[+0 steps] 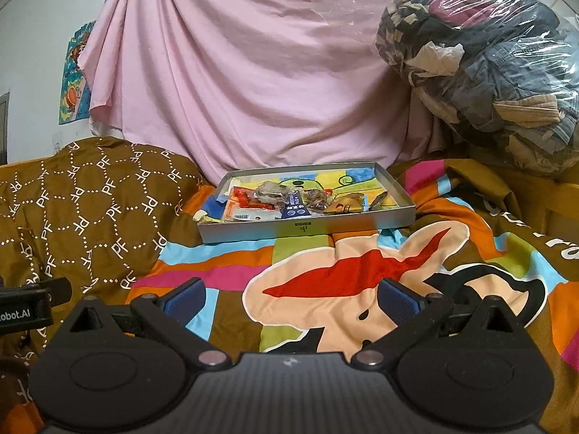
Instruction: Organize snacks
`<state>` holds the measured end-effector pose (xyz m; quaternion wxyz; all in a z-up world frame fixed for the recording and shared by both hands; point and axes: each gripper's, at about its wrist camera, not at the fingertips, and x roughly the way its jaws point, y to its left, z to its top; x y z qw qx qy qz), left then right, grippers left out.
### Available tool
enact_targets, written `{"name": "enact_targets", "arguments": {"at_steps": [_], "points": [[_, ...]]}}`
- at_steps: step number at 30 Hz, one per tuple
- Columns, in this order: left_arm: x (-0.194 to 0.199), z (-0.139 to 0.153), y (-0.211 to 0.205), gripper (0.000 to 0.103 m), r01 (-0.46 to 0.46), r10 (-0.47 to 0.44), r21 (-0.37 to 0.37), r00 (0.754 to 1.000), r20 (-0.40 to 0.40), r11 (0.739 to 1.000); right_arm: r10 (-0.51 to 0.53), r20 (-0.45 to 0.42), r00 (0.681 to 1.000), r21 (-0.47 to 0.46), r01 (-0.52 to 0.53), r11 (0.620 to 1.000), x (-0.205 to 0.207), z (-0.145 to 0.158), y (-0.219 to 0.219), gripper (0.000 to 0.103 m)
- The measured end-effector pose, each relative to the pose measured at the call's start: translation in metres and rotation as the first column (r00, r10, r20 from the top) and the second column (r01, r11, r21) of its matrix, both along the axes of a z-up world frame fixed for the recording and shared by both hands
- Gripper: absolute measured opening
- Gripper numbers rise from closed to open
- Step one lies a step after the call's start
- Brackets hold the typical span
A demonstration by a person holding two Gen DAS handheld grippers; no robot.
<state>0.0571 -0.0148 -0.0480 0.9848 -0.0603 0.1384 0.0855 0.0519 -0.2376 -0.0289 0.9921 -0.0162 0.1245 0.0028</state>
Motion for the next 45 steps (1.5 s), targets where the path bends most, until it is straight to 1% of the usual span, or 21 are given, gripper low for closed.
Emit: {"name": "enact_targets", "arguments": {"at_steps": [29,33,38,45], "points": [[0.001,-0.001,0.0,0.102,-0.001,0.001,0.002,1.0,-0.008,1.0,0.0,-0.001,1.0,-0.001,0.0,1.0,0.0,0.0,0.001,0.103],[0.002,-0.001,-0.002,0.102,0.016,-0.016,0.026,1.0,-0.018,1.0,-0.001,-0.002,1.0,0.0,0.001,1.0,0.0,0.0,0.001,0.103],[-0.002,0.001,-0.011,0.102,0.017,-0.017,0.1,1.0,-0.003,0.995,-0.002,-0.001,1.0,-0.001,0.002,1.0,0.0,0.0,0.001,0.103],[0.001,0.001,-0.011,0.102,0.015,-0.011,0.092,0.999,-0.037,0.996,-0.003,-0.004,1.0,0.0,0.003,1.0,0.001,-0.001,0.001,0.103]]}}
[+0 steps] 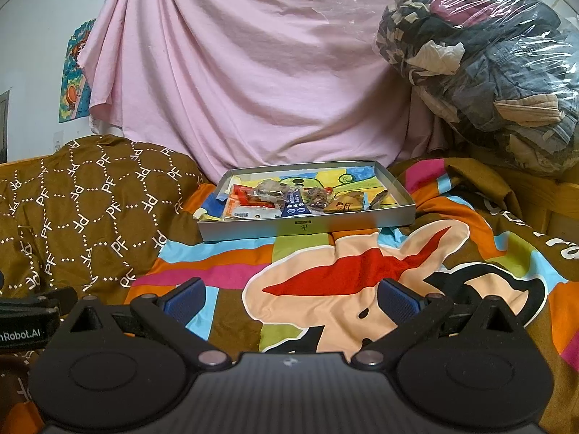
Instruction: Organize snacks
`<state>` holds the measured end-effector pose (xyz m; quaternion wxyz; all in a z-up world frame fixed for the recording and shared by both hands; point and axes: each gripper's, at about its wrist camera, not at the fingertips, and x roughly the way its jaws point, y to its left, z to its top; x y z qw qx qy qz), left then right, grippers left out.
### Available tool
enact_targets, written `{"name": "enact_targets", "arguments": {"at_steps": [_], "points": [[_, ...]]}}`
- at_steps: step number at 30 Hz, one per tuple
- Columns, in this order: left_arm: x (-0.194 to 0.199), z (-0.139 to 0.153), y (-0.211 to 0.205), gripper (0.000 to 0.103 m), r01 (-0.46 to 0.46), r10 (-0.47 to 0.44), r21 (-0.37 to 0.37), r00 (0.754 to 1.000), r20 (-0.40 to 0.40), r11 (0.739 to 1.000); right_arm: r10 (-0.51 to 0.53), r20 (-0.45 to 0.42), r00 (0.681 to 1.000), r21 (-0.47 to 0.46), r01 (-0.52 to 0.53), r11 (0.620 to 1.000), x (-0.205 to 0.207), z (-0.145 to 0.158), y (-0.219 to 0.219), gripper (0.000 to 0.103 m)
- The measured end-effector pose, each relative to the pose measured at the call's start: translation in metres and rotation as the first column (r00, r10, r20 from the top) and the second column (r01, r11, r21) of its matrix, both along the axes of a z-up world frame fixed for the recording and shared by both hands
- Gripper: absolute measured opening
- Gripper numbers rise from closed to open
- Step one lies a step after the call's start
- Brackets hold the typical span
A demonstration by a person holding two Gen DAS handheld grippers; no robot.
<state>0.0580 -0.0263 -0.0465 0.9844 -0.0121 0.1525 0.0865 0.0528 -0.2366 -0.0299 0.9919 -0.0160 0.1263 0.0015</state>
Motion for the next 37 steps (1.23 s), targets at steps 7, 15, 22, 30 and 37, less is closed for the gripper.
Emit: {"name": "enact_targets", "arguments": {"at_steps": [7,15,22,30,37], "points": [[0.0012,-0.0005,0.0014,0.102,-0.009,0.009,-0.002,1.0,-0.008,1.0,0.0,0.001,1.0,-0.001,0.0,1.0,-0.0003,0.0,0.0002,0.103],[0.0017,-0.0007,0.0007,0.102,-0.007,0.007,0.004,1.0,-0.011,1.0,0.001,-0.003,1.0,0.0,-0.001,1.0,-0.0004,0.0007,-0.0012,0.103],[0.0012,-0.0001,-0.0001,0.102,-0.012,0.012,0.013,1.0,-0.003,1.0,0.001,-0.003,1.0,0.0,-0.001,1.0,-0.0004,0.0009,-0.001,0.103],[0.0009,0.0003,-0.0005,0.102,-0.009,0.009,0.017,1.0,0.0,1.0,0.001,-0.003,1.0,-0.001,-0.001,1.0,-0.0002,0.0009,-0.0009,0.103],[0.0015,0.0001,-0.0002,0.102,-0.005,0.005,0.015,1.0,-0.004,1.0,0.002,-0.004,1.0,-0.001,-0.002,1.0,-0.0004,0.001,-0.0012,0.103]]}}
